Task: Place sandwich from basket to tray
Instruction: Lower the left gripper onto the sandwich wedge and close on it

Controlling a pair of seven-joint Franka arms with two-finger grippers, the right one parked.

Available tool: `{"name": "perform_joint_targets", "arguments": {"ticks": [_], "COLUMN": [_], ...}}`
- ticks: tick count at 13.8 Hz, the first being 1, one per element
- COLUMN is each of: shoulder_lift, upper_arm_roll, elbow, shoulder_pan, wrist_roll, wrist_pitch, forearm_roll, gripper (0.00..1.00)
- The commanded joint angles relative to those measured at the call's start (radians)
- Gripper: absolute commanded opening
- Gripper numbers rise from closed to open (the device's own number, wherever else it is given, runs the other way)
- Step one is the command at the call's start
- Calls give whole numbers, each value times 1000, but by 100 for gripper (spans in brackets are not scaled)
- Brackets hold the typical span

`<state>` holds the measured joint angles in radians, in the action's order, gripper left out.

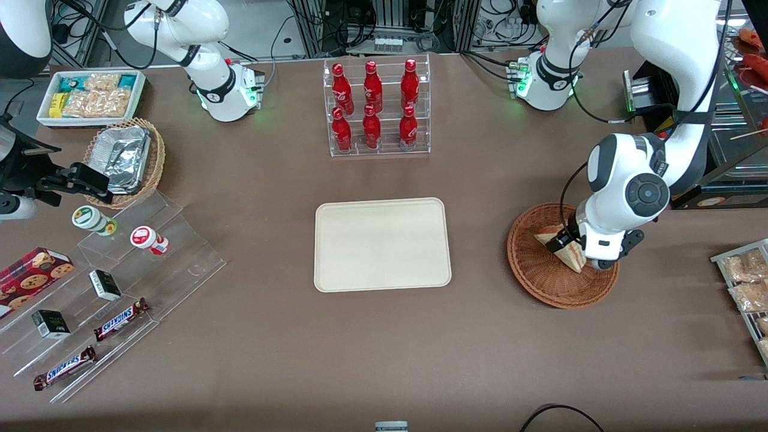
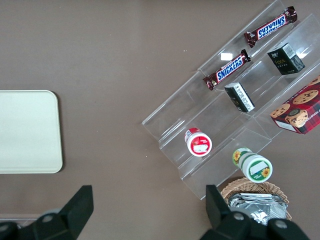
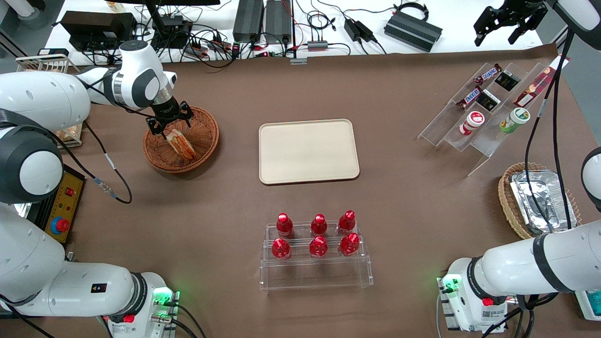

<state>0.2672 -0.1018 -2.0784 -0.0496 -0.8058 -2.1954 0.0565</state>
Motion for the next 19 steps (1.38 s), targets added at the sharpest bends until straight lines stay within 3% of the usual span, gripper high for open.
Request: {"name": "perform_joint_targets", "arguments": {"ticks": [1, 5, 8, 9, 11, 12, 17, 19], "shoulder_lift": [13, 10, 26, 32, 33, 30, 24, 18], "upper_arm_roll": [4, 11, 22, 22, 22, 22, 20, 1], "elbow": [-5, -106, -115, -114, -112, -109, -7, 75], "shoulder_pan": [0, 8, 8, 8, 8, 8, 2, -9], "wrist_roll": [-26, -38, -46, -47, -59, -59, -44, -35], "wrist_pitch": [-15, -159, -173, -175, -164, -152, 11, 154], "forearm_roll": [40, 40, 40, 37, 37, 37, 32, 35], "gripper": [100, 100, 100, 95, 16, 0, 0, 0]}}
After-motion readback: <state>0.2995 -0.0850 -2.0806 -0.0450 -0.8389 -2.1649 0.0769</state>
